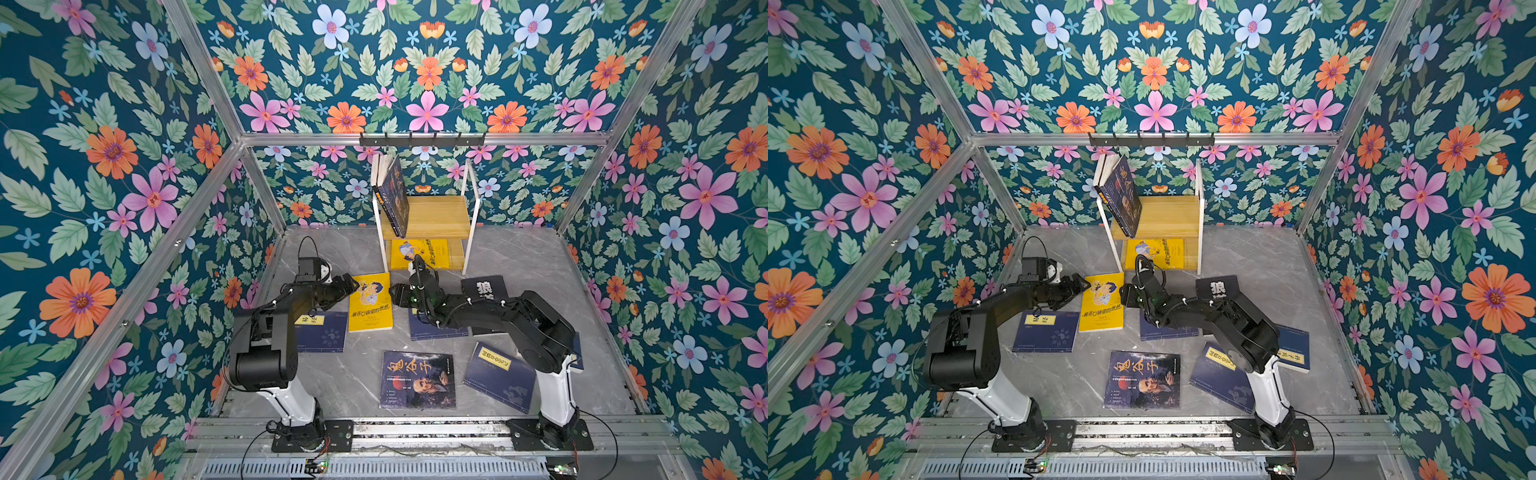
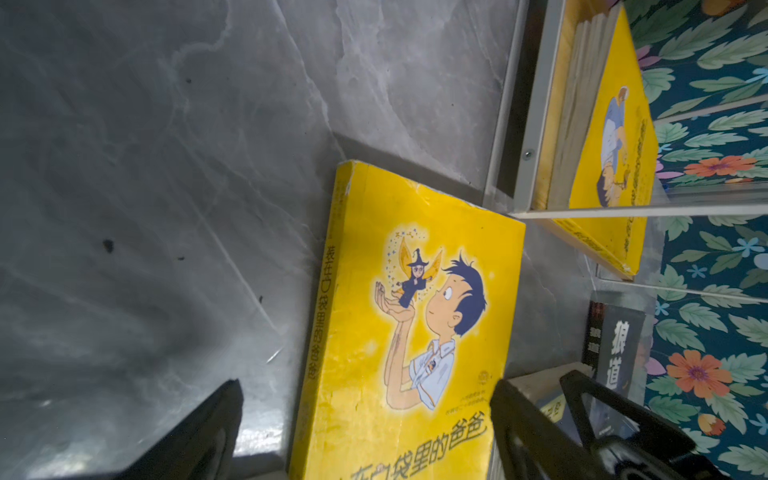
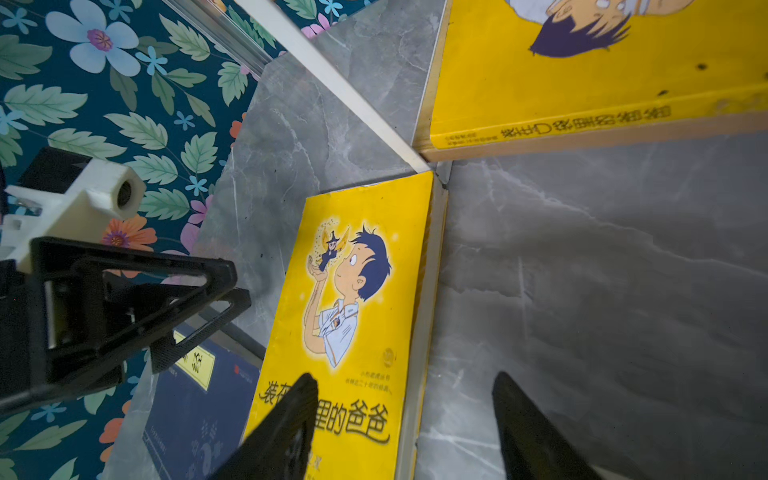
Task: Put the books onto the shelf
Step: 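Reach both grippers to the yellow book's edges on the table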
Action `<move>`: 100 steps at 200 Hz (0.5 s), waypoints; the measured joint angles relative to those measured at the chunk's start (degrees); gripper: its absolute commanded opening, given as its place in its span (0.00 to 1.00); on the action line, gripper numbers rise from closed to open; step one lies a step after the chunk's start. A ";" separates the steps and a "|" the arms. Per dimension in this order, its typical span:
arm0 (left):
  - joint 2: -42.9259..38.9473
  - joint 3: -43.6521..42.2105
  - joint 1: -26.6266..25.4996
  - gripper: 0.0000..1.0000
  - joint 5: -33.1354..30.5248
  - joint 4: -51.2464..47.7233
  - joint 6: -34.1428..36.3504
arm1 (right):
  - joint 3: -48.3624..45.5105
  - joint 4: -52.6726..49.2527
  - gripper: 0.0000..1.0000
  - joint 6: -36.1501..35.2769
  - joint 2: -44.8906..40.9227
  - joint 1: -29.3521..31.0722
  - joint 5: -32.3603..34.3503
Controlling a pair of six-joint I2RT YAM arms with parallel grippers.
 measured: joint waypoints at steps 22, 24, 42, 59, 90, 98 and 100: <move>2.34 1.07 0.00 0.88 0.33 -0.07 -0.76 | 1.79 -0.24 0.62 2.21 3.04 0.00 -0.42; 2.60 1.20 0.00 0.87 0.37 -0.07 -1.03 | 1.90 -0.28 0.62 2.32 3.28 0.00 -0.42; 4.59 1.90 0.00 0.87 1.03 -0.07 -1.40 | 2.71 -0.44 0.61 3.85 4.90 0.00 -1.57; 6.49 2.97 0.00 0.86 3.34 0.98 -1.68 | 3.52 -0.50 0.61 4.81 6.12 0.00 -1.97; 8.59 3.76 -0.13 0.79 6.08 4.07 -2.99 | 5.79 -0.20 0.60 6.80 8.26 0.00 -4.17; 8.79 3.69 -0.22 0.77 6.43 4.48 -3.21 | 6.45 0.31 0.60 7.15 8.94 -0.04 -5.01; 8.83 3.67 -0.24 0.76 6.56 4.61 -3.30 | 6.62 0.55 0.59 7.30 9.14 -0.04 -5.22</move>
